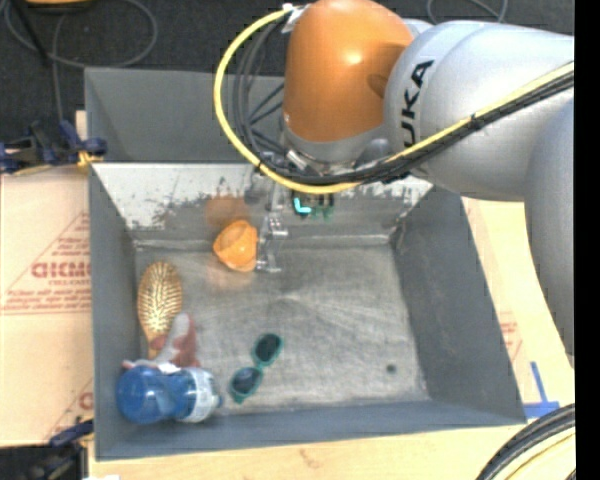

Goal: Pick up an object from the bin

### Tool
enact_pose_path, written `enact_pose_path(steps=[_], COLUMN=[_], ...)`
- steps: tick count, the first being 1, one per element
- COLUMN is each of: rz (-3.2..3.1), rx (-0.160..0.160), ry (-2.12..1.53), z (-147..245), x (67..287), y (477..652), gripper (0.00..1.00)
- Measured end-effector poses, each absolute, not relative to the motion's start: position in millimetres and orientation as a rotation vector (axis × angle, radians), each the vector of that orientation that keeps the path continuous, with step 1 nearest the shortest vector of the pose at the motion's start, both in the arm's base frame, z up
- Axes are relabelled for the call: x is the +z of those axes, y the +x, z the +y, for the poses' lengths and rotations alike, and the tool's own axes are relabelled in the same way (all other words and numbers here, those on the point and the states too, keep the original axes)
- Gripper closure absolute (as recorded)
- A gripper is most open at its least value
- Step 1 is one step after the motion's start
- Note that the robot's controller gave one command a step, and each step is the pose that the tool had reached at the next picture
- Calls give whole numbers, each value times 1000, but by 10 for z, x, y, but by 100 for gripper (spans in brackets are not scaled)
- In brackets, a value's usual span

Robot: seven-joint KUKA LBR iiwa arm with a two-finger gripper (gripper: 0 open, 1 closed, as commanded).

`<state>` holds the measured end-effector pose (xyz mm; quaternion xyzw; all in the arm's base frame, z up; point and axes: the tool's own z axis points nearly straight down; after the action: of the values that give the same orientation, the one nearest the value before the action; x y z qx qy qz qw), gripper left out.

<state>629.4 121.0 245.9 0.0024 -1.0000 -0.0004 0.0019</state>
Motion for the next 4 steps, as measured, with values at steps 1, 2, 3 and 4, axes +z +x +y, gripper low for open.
enact_pose_path(steps=[1, 2, 3, 4], rz=[-3146, -3149, -3151, -3168], rx=[-3, -4, -3, -7], ry=[4, -99, -114, -149], z=[1204, 1084, 997, 915], x=[2509, 1753, 1416, 1305], y=[6309, 6372, 6436, 6546], gripper=[0, 0, 0, 0])
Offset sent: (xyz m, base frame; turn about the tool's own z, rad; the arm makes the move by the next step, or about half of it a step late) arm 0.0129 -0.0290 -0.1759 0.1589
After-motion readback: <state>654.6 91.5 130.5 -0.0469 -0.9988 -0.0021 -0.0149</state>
